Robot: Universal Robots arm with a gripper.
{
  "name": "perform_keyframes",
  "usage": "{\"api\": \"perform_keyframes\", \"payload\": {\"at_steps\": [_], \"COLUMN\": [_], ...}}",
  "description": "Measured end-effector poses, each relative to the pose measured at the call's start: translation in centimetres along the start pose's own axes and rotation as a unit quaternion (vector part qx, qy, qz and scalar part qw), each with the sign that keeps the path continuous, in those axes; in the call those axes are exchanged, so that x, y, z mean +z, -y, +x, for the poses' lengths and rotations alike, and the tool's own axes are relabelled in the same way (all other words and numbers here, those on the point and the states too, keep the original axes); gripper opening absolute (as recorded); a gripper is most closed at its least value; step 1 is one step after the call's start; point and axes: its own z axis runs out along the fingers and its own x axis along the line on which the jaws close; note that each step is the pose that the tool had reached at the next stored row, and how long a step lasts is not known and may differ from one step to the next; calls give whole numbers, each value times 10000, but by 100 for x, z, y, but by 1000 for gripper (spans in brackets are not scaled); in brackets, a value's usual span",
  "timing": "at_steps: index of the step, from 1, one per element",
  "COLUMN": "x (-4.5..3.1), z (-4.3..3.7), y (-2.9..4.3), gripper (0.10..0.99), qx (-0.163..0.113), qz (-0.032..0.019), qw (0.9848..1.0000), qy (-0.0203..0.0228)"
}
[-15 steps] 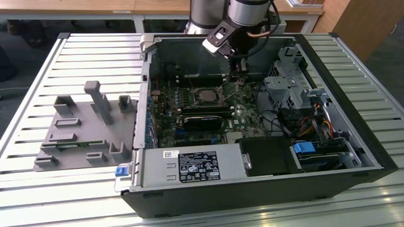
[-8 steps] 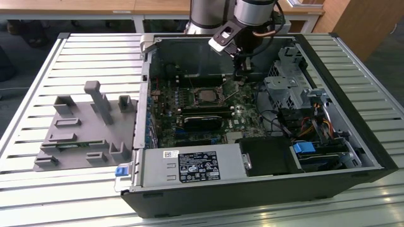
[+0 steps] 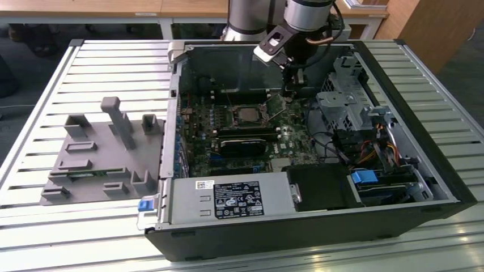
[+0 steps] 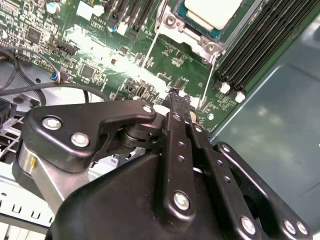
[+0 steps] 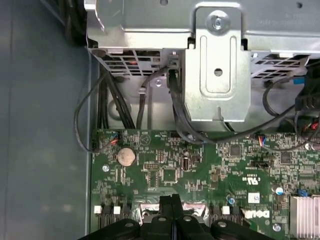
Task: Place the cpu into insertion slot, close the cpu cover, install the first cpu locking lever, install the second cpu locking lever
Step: 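Close the cpu cover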
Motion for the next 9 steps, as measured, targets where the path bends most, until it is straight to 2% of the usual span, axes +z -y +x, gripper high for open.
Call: {"api": "perform_keyframes", "payload": {"at_steps": [9], "x": [41], "z": [32], "y": [-109], "gripper": [106], "qx": [0], "qz": [16], "qw": [10000], "qy": [0]}}
